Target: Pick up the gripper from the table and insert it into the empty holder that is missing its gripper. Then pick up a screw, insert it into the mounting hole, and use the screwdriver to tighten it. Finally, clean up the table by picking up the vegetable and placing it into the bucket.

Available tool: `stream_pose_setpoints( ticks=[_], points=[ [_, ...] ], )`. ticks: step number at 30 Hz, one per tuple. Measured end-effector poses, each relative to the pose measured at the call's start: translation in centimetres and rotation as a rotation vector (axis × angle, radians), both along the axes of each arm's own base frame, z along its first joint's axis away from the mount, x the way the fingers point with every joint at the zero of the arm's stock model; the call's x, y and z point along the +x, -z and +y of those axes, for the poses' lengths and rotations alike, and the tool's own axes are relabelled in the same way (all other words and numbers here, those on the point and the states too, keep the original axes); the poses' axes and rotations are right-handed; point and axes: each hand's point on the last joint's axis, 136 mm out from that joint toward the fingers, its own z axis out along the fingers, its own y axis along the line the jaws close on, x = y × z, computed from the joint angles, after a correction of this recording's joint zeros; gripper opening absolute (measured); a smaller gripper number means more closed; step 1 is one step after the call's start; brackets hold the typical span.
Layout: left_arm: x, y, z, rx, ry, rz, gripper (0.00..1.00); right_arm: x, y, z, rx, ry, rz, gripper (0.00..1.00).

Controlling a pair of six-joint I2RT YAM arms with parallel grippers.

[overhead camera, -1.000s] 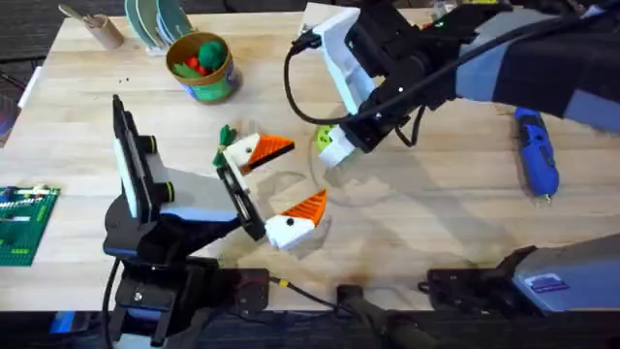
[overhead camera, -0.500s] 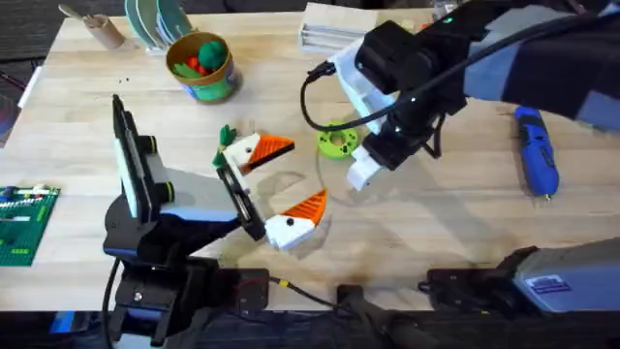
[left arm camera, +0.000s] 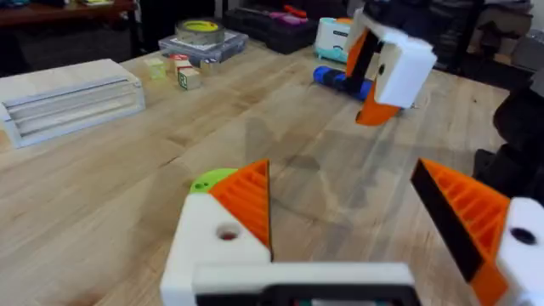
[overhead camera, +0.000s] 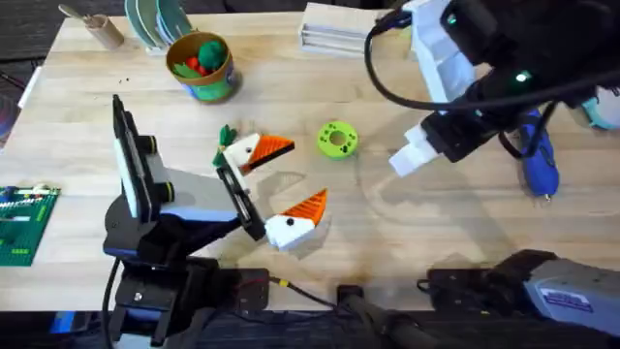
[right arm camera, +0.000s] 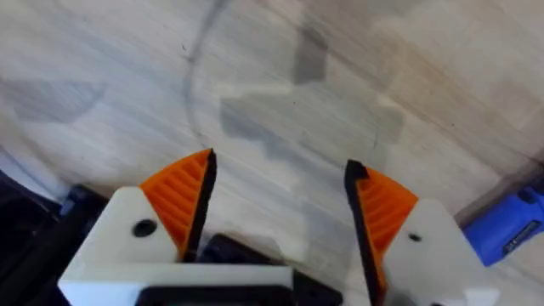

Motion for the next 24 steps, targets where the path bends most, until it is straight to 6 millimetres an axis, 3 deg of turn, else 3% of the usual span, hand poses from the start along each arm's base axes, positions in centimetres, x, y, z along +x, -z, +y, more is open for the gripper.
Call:
stream_pose_setpoints(
  ticks=[3,6,9,17,24],
  points=[
    [0.0,0.0,0.0,0.0,0.0,0.0,0.993,0.6,0.1,0.3,0.037,0.026,-0.062,0.917],
    [0.0,0.0,0.0,0.0,0.0,0.0,0.993,1.7,1.5,1.0,0.077,0.063,-0.109,0.917],
    [0.0,0.0,0.0,0.0,0.0,0.0,0.993,3.2,2.6,2.6,0.142,0.098,-0.157,0.918],
    [0.0,0.0,0.0,0.0,0.0,0.0,0.993,6.4,3.2,7.5,0.253,0.071,-0.256,0.918],
    [0.0,0.0,0.0,0.0,0.0,0.0,0.993,6.0,6.0,9.8,0.23,0.027,-0.221,0.919]
  ],
)
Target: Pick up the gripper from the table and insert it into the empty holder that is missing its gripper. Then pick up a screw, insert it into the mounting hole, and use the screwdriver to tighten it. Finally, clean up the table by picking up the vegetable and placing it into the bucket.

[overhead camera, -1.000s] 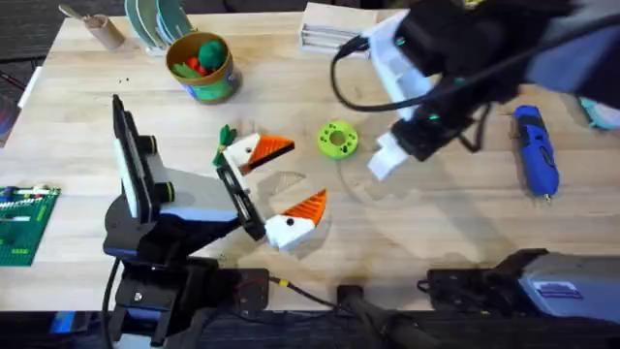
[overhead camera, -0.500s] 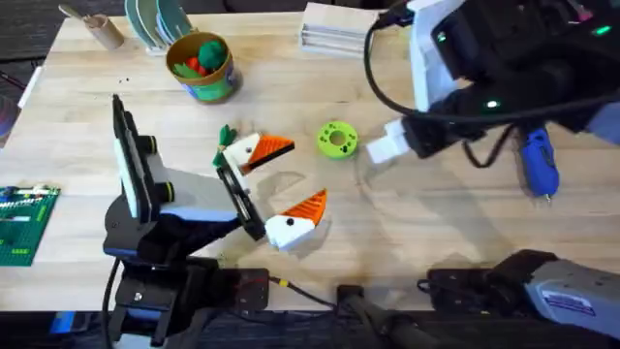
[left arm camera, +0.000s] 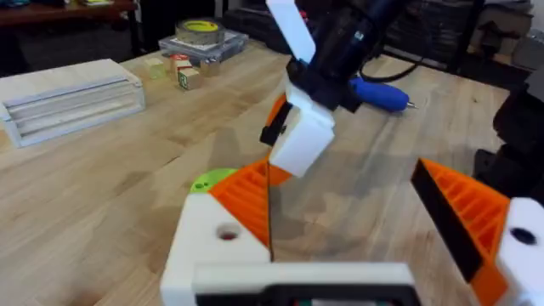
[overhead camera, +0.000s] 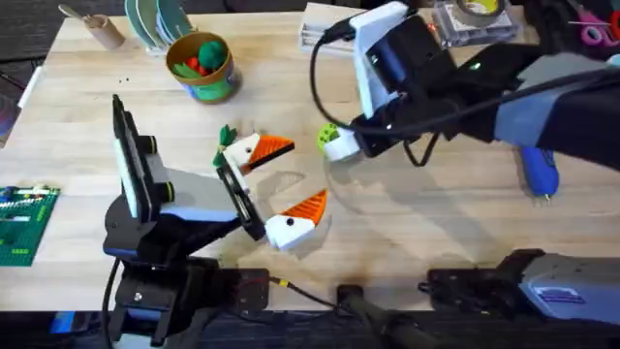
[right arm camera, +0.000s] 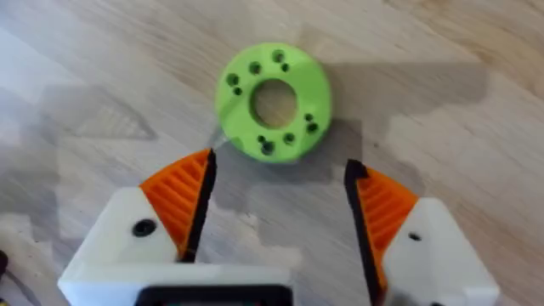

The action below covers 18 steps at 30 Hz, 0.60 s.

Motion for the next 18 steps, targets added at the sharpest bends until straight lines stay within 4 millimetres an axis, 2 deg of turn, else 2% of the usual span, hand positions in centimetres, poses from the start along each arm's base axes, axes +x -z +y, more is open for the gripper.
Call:
stream_pose_setpoints(
  ticks=[6,14,18],
  points=[
    [0.0,0.0,0.0,0.0,0.0,0.0,0.993,-1.0,0.0,2.1,0.015,-0.062,-0.024,0.922],
    [0.0,0.0,0.0,0.0,0.0,0.0,0.993,-0.9,0.2,2.3,0.027,-0.065,-0.034,0.922],
    [0.0,0.0,0.0,0.0,0.0,0.0,0.993,-0.9,1.6,2.3,0.046,-0.057,-0.052,0.921]
  ],
)
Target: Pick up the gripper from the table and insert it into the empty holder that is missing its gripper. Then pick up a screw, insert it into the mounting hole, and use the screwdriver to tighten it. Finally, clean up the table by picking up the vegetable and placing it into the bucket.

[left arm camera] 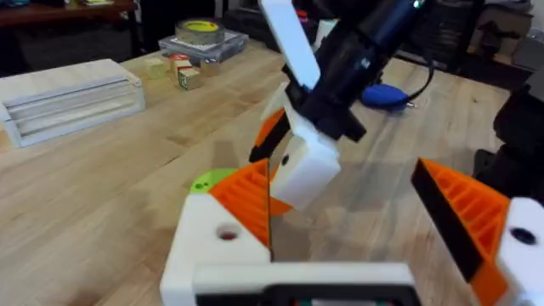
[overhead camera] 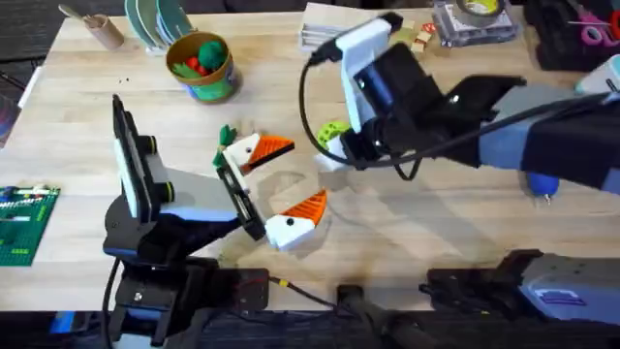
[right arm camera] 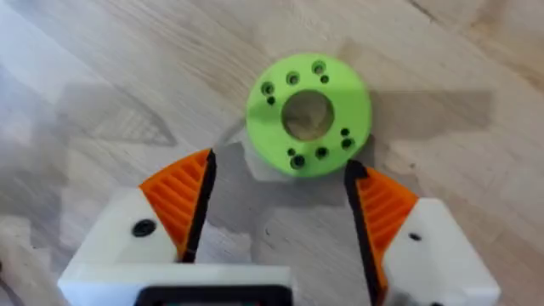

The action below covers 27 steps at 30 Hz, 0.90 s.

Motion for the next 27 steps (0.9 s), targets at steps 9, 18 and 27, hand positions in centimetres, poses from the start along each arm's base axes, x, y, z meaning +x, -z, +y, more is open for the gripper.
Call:
stream_pose_setpoints(
  ticks=[9,18,27],
  points=[
    [0.0,0.0,0.0,0.0,0.0,0.0,0.993,0.4,0.4,0.4,0.039,0.019,-0.028,0.916],
    [0.0,0.0,0.0,0.0,0.0,0.001,0.993,0.5,1.0,0.5,0.032,0.019,-0.019,0.73],
    [0.0,0.0,0.0,0.0,0.0,0.0,0.993,0.6,1.4,0.5,0.026,0.021,-0.015,0.432]
  ],
)
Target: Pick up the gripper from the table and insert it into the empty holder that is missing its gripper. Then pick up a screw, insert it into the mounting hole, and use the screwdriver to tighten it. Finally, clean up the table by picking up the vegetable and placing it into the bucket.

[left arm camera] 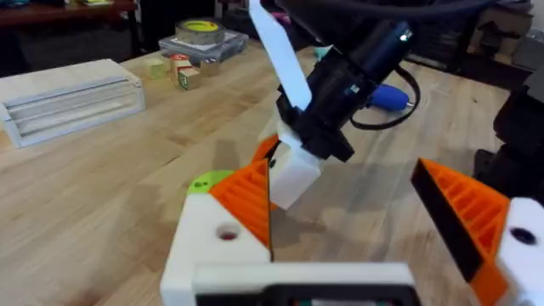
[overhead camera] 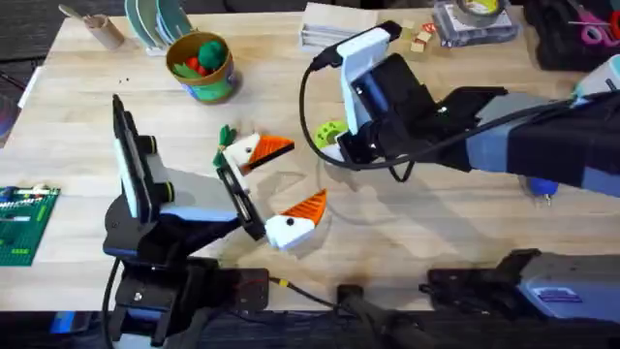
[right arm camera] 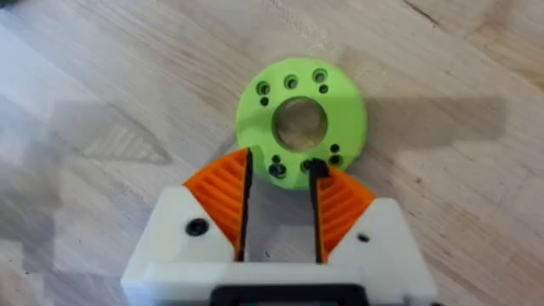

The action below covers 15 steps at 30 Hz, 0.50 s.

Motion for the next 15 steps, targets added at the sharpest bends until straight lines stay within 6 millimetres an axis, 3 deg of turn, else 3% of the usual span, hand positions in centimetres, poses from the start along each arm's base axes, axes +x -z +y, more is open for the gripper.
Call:
stream_pose_setpoints(
  ticks=[9,15],
  points=[
    [0.0,0.0,0.0,0.0,0.0,0.0,0.992,-0.01,0.01,0.02,0.0,-0.001,0.0,0.309],
    [0.0,0.0,0.0,0.0,0.0,0.0,0.993,-0.01,0.01,0.02,0.0,-0.002,0.0,0.293]
  ],
)
